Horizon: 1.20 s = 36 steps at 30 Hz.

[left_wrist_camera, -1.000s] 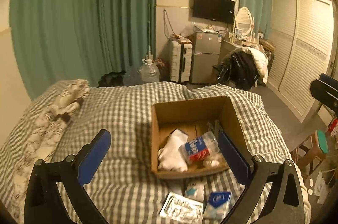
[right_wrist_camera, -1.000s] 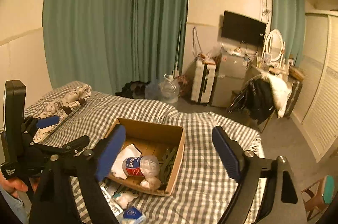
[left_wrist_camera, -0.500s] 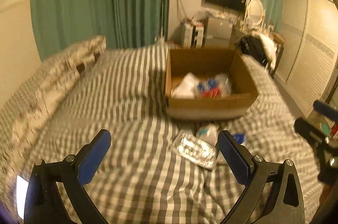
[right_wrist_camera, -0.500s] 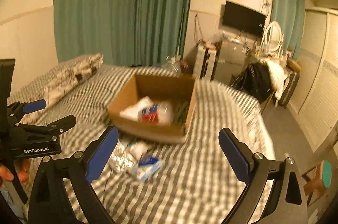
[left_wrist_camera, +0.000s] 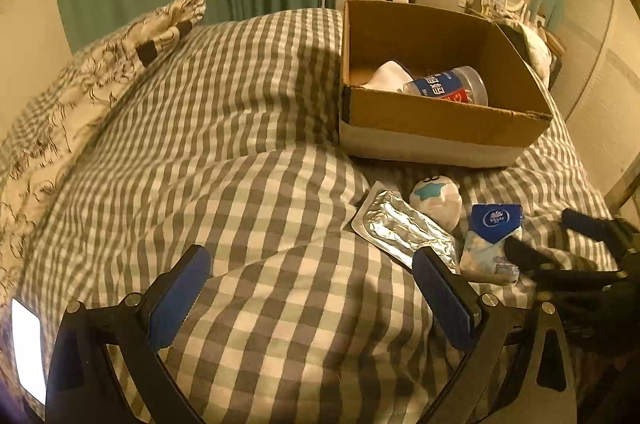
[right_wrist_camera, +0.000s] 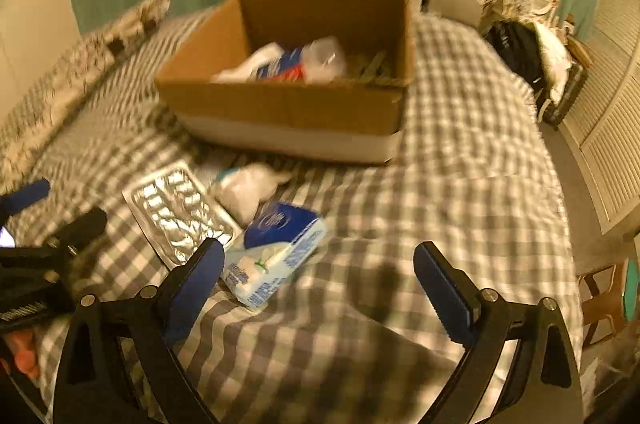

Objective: Organize objects
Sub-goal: 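Grasp the blue-and-white tissue pack with the right gripper, then grasp the silver blister pack with the left gripper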

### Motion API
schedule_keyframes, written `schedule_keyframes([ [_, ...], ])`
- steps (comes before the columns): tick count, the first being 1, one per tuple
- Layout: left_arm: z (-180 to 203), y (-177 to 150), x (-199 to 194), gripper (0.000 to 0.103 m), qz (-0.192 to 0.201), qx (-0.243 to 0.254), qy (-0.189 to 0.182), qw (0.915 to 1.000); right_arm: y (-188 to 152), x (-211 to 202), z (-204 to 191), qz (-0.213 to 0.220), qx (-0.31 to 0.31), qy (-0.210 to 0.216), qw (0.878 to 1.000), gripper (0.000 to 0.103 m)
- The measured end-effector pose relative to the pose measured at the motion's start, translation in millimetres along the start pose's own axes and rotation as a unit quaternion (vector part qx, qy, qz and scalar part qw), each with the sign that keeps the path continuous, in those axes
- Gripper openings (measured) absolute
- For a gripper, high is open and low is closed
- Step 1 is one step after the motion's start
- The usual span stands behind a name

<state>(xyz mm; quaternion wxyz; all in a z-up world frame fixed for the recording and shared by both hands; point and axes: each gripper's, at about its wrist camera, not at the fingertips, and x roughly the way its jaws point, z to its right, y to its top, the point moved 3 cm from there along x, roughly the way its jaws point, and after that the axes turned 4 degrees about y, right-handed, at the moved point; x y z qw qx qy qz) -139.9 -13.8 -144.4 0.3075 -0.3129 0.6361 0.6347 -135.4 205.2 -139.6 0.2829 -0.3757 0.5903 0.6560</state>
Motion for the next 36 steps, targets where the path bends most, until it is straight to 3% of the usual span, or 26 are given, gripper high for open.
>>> schedule_keyframes([
  [3, 1, -1, 0, 0.103, -0.001, 0.001, -0.003, 1.0000, 5, 18, -8, -0.020, -0.014, 0.003, 1.000, 0.089],
  [5, 2, -1, 1, 0.103, -0.004, 0.002, -0.004, 1.0000, 8, 31, -14, -0.039, -0.020, 0.009, 0.999, 0.081],
  [7, 2, -1, 1, 0.103, -0.005, 0.002, -0.005, 1.0000, 6, 43, -21, -0.061, -0.029, 0.023, 0.997, 0.062],
  [8, 3, -2, 1, 0.103, -0.005, 0.002, -0.007, 1.0000, 4, 45, -22, -0.063, -0.033, 0.015, 0.997, 0.058],
  [11, 3, -2, 2, 0.103, -0.009, 0.002, -0.008, 0.9999, 2, 32, -22, -0.038, -0.035, 0.016, 0.999, 0.037],
  [13, 4, -2, 1, 0.103, -0.010, 0.004, -0.010, 0.9999, 0, 20, -18, -0.017, -0.026, 0.021, 0.999, 0.030],
  [18, 18, -2, 2, 0.103, -0.016, 0.029, 0.004, 0.9995, -4, -17, -6, 0.036, -0.007, 0.031, 0.999, 0.024],
  [24, 48, 6, 16, 0.103, -0.041, 0.049, -0.017, 0.9978, 6, -52, 8, 0.093, 0.011, 0.017, 0.995, 0.024],
  [27, 65, 12, 34, 0.103, -0.061, 0.055, -0.030, 0.9962, 7, -52, 14, 0.096, 0.019, 0.025, 0.995, 0.024],
  [30, 72, 13, 59, 0.103, -0.089, 0.052, -0.017, 0.9946, 4, -49, 20, 0.093, 0.028, 0.032, 0.995, 0.024],
  [36, 82, 11, 61, 0.100, -0.070, 0.053, -0.028, 0.9957, 0, -39, 28, 0.085, 0.048, 0.053, 0.994, 0.024],
])
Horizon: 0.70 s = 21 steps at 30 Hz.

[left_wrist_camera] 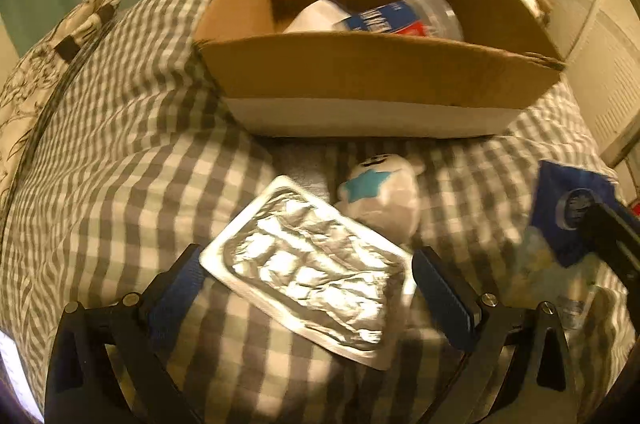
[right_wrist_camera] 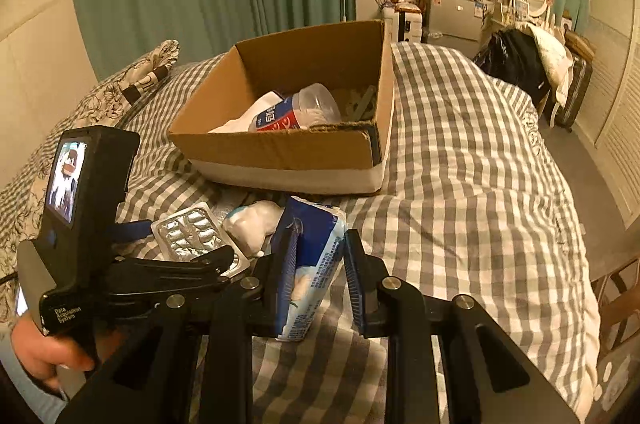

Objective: Organize objects
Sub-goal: 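Grasp the silver blister pack with the left gripper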

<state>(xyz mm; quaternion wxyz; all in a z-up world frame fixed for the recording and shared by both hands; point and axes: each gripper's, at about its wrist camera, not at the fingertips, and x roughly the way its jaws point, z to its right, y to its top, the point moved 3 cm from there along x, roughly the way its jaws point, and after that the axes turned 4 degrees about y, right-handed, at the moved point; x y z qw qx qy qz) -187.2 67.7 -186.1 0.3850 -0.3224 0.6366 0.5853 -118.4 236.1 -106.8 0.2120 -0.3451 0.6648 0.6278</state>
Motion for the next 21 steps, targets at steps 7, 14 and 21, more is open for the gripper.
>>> schedule_keyframes([
  [7, 3, -4, -14, 0.050, 0.014, -0.002, -0.035, 0.9993, -3, -4, 3, 0.006, 0.009, 0.007, 1.000, 0.024],
  [14, -5, -9, -48, 0.028, 0.036, -0.030, -0.078, 0.9958, -3, -11, 5, 0.013, 0.012, -0.001, 1.000, 0.024],
  [21, 20, -5, -56, 0.027, 0.049, 0.000, -0.111, 0.9926, -2, -13, 12, 0.017, 0.021, -0.006, 1.000, 0.024],
])
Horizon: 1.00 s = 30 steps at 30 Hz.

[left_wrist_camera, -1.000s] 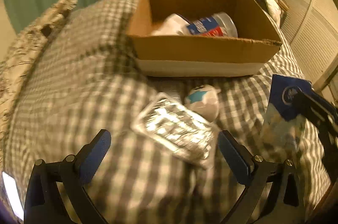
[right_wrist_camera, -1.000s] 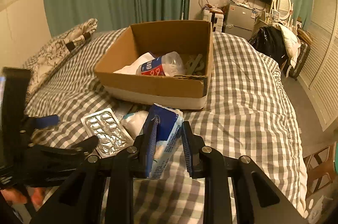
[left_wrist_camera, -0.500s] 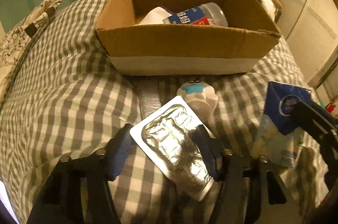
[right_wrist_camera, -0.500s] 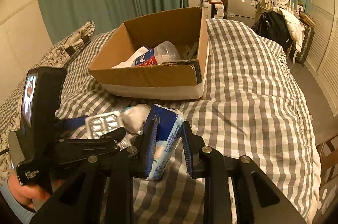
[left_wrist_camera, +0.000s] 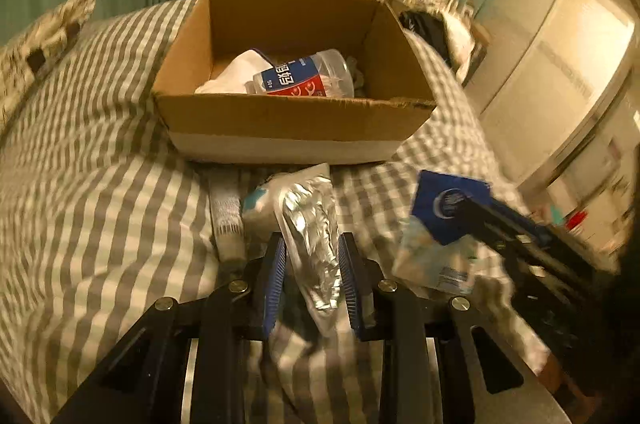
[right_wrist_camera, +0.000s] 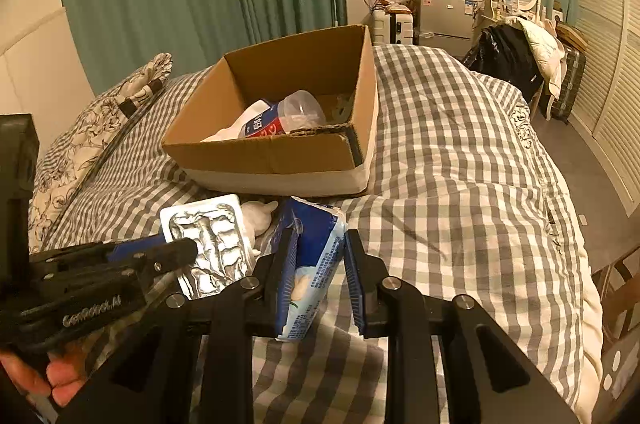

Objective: Organize objects
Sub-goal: 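Grasp the silver blister pack with the left gripper, then carry the blister pack into the box and release it while the right gripper releases the tissue pack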

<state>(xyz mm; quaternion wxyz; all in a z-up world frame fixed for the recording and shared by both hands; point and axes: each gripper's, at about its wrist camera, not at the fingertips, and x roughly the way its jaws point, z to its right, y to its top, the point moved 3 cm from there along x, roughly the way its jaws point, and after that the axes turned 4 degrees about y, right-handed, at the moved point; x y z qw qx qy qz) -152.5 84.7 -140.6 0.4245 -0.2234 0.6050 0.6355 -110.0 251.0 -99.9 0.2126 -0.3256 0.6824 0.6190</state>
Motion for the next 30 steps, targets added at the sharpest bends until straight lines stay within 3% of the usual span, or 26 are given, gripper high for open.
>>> schedule_keyframes([
  [2, 6, -1, 10, 0.015, -0.005, 0.011, 0.009, 0.9999, -1, 1, 1, -0.001, 0.001, 0.000, 1.000, 0.024],
  [12, 8, -3, -10, 0.007, 0.022, 0.025, 0.021, 0.9992, -1, -9, -2, 0.001, -0.010, -0.014, 1.000, 0.024],
  [21, 5, 3, -76, 0.007, 0.072, 0.020, 0.015, 0.9971, 6, -64, -24, 0.039, -0.035, -0.026, 0.998, 0.024],
  [30, 7, 20, -153, 0.007, 0.146, 0.039, 0.025, 0.9882, 21, -127, -59, 0.088, -0.076, -0.031, 0.993, 0.024],
])
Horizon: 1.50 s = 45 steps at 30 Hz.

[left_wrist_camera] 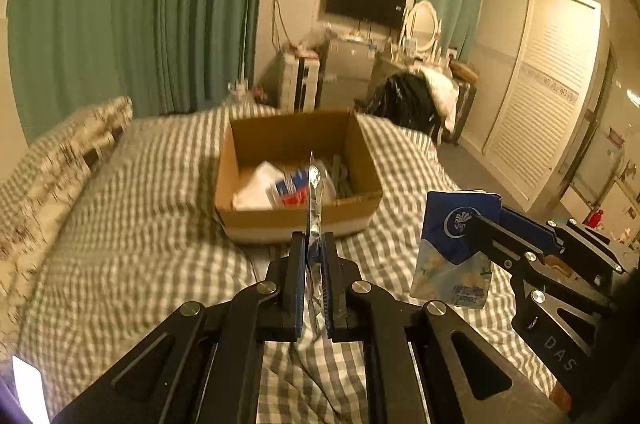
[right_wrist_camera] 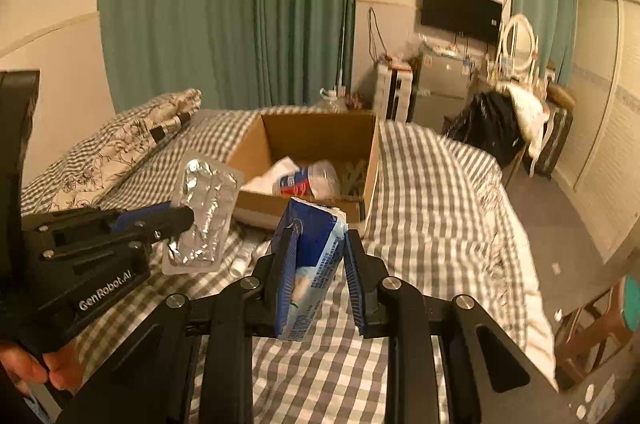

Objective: Organize objects
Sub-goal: 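Carry the blister pack into the box and release it while the right gripper releases the tissue pack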

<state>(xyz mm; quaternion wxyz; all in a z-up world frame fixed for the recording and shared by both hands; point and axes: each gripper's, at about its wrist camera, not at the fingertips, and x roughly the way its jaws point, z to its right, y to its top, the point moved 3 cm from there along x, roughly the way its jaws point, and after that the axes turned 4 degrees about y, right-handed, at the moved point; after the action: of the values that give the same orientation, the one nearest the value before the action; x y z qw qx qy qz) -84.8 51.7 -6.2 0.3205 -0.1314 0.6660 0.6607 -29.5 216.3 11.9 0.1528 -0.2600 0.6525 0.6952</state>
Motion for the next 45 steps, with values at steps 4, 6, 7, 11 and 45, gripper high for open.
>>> schedule_keyframes([
  [4, -2, 20, -16, 0.007, 0.026, 0.007, 0.006, 0.9996, 19, -18, -6, 0.021, -0.018, -0.003, 1.000, 0.024],
  [6, -3, 31, -22, 0.007, 0.041, 0.014, 0.016, 0.9989, 30, -24, -8, 0.033, -0.027, -0.006, 0.999, 0.024],
  [7, -3, 36, -23, 0.007, 0.044, 0.015, 0.016, 0.9988, 35, -26, -9, 0.038, -0.032, -0.007, 0.999, 0.024],
  [11, -7, 59, -21, 0.007, 0.059, 0.013, 0.018, 0.9980, 60, -32, -11, 0.064, -0.052, -0.011, 0.997, 0.023],
  [45, -40, 103, 226, 0.007, -0.033, 0.014, 0.049, 0.9982, 122, 243, 55, -0.024, -0.016, 0.011, 1.000, 0.023],
])
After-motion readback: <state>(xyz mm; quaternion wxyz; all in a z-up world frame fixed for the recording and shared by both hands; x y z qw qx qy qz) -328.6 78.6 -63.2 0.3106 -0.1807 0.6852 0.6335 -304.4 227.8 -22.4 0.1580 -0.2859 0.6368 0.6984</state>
